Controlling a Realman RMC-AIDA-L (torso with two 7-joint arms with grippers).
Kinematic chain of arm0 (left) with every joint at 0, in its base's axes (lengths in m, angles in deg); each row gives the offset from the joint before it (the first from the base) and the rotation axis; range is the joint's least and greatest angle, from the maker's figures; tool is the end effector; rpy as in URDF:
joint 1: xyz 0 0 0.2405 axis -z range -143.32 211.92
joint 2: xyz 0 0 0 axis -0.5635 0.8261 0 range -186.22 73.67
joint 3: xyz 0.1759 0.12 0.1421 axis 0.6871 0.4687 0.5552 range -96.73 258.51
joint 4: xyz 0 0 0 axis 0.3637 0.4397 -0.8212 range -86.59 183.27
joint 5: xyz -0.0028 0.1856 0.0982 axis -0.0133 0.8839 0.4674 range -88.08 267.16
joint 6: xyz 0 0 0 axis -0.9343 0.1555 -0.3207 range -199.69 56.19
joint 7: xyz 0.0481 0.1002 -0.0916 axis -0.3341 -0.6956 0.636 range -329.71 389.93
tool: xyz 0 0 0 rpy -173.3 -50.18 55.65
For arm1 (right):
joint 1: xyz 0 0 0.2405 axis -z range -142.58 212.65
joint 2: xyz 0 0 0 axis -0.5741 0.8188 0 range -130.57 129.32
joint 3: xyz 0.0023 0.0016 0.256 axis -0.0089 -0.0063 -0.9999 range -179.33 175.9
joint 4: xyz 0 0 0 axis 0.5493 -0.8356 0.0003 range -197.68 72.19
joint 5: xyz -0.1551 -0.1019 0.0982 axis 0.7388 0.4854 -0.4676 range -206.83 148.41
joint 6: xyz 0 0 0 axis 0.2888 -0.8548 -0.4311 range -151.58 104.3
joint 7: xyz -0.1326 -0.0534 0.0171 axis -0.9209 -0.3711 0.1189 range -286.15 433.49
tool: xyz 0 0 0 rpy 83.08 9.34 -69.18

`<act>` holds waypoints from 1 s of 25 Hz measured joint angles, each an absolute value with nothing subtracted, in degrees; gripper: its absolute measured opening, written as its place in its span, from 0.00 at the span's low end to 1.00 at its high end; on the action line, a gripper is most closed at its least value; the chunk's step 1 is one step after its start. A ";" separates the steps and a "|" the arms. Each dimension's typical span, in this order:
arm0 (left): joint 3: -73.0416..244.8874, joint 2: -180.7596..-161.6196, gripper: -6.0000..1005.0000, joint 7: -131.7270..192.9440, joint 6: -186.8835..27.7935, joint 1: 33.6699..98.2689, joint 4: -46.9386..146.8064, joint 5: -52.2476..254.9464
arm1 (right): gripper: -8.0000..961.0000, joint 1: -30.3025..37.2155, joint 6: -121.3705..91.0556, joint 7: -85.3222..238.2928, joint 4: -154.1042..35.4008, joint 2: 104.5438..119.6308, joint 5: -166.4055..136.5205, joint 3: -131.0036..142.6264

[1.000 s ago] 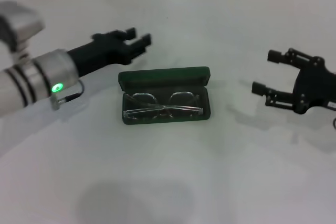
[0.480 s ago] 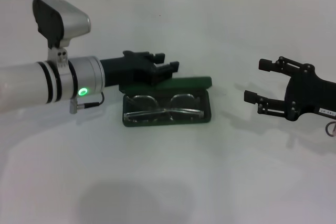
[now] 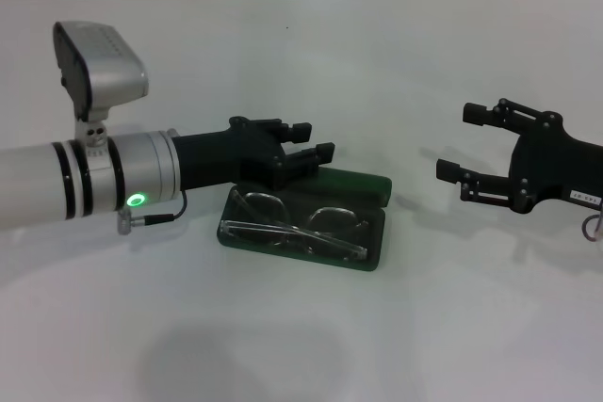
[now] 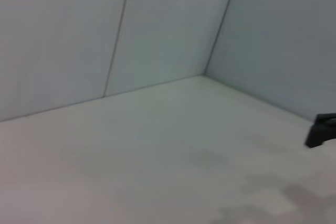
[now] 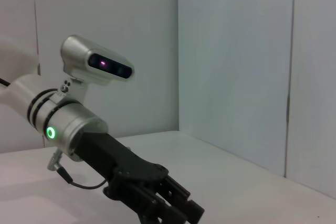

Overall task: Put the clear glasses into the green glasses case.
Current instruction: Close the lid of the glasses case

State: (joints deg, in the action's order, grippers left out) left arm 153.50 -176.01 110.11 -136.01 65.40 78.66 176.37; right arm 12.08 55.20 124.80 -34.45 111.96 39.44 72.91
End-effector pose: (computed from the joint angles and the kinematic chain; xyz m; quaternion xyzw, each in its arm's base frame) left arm -0.2375 0.3487 -0.0713 -0.9269 -0.2572 -0.2257 0.1540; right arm 0.2719 0.3184 -0.0074 -0.9222 0.0819 0.3020 0.2271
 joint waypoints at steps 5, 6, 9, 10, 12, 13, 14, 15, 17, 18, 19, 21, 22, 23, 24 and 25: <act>152.98 -175.95 0.50 109.37 -138.58 64.98 78.66 174.83 | 0.84 11.90 55.02 124.82 -34.33 111.96 39.91 72.88; 152.95 -175.89 0.50 109.35 -138.75 64.97 78.66 174.74 | 0.84 11.90 55.02 124.82 -34.26 111.96 40.12 72.88; 152.92 -175.80 0.51 109.35 -138.83 64.93 78.67 174.85 | 0.84 11.90 54.94 124.83 -34.20 111.96 40.24 72.91; 152.94 -175.79 0.51 109.35 -138.83 64.87 78.67 174.96 | 0.84 11.90 54.90 124.83 -34.19 111.96 40.25 72.90; 153.13 -175.79 0.51 109.34 -138.82 64.71 78.67 175.32 | 0.84 11.91 54.82 124.82 -34.12 111.95 40.27 72.82; 153.22 -175.79 0.51 109.31 -138.81 64.62 78.67 175.58 | 0.84 11.91 54.79 124.83 -34.07 111.93 40.27 72.77; 153.27 -175.79 0.51 109.27 -138.82 64.57 78.68 175.71 | 0.84 11.90 54.74 124.82 -34.04 111.83 40.29 72.69; 153.29 -175.80 0.51 109.24 -138.84 64.49 78.71 175.82 | 0.84 11.90 54.74 124.82 -34.04 111.83 40.29 72.69; 153.32 -175.80 0.52 109.23 -138.86 64.39 78.70 176.10 | 0.84 11.82 54.59 124.83 -34.02 111.76 40.31 72.63; 153.36 -175.78 0.52 109.20 -138.92 64.00 78.71 176.37 | 0.84 11.71 54.38 124.82 -34.02 111.74 40.31 72.62; 153.36 -175.76 0.52 109.21 -138.92 63.86 78.72 176.42 | 0.84 11.59 54.11 124.83 -34.02 111.73 40.31 72.62; 153.39 -175.68 0.52 109.20 -138.93 63.46 78.71 176.55 | 0.84 11.30 53.37 124.83 -34.05 111.68 40.32 72.73; 153.39 -175.61 0.52 109.18 -138.92 63.18 78.72 176.67 | 0.84 11.28 53.21 124.83 -34.07 111.67 40.32 72.78; 153.40 -175.57 0.52 109.14 -138.92 62.92 78.71 176.82 | 0.84 11.25 52.97 124.83 -34.08 111.65 40.32 72.83; 153.41 -175.56 0.53 109.11 -138.92 62.73 78.71 176.89 | 0.84 11.22 52.81 124.83 -34.08 111.65 40.33 72.85; 153.40 -175.55 0.53 109.07 -138.91 62.46 78.70 176.94 | 0.84 11.18 52.69 124.82 -34.07 111.64 40.46 72.80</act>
State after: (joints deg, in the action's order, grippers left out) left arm 153.40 -175.55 109.07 -138.91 62.46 78.70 176.94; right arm 11.18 52.69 124.82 -34.07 111.64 40.46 72.80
